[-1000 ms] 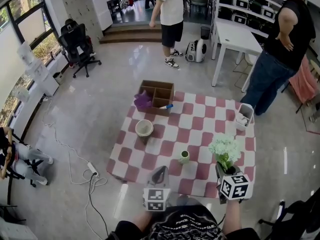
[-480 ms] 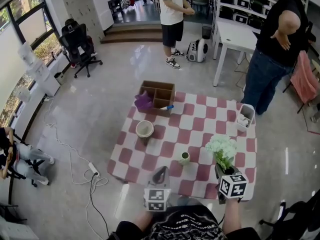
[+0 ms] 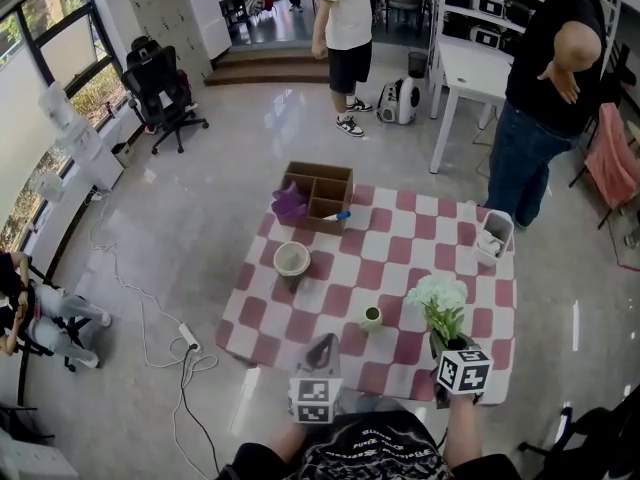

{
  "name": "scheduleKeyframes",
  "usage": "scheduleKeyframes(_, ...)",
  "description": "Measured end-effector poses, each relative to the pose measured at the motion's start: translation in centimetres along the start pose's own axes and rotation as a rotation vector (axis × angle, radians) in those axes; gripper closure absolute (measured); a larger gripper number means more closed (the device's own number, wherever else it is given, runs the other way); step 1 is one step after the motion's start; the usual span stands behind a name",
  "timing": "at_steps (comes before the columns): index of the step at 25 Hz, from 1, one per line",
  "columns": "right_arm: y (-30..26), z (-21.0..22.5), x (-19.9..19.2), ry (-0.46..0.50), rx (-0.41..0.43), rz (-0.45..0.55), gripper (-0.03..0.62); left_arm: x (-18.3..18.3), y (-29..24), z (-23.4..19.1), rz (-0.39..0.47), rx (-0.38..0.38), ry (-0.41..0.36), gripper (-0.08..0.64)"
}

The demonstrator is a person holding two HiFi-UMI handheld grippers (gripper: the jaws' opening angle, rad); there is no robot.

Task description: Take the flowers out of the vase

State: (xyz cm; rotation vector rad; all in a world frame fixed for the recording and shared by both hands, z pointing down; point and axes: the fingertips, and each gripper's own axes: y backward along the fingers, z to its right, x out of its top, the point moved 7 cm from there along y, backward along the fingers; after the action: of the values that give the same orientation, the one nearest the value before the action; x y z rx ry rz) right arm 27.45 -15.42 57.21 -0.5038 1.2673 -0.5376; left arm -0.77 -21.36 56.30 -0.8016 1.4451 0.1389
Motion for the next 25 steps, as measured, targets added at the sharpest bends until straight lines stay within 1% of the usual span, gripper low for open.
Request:
scheduleKeyframes(17, -1.8, 1.5, -1.9, 0.018, -0.026, -0.072, 0.505, -0.1, -0.3, -0.2, -0.013, 0.020, 0.012, 0.549)
scheduleKeyframes(21, -2.1, 1.7, -2.1, 0.017, -0.022, -0.074, 0.503, -0.1, -0.4, -0.2, -0.014, 0.021, 0.012, 0.550)
scheduleKeyframes(25, -2.3, 1.9, -2.4, 0.012, -0.011, -0.060, 0.494, -0.2, -0.4, -0.3, -0.012, 0.021, 0.034, 0.549)
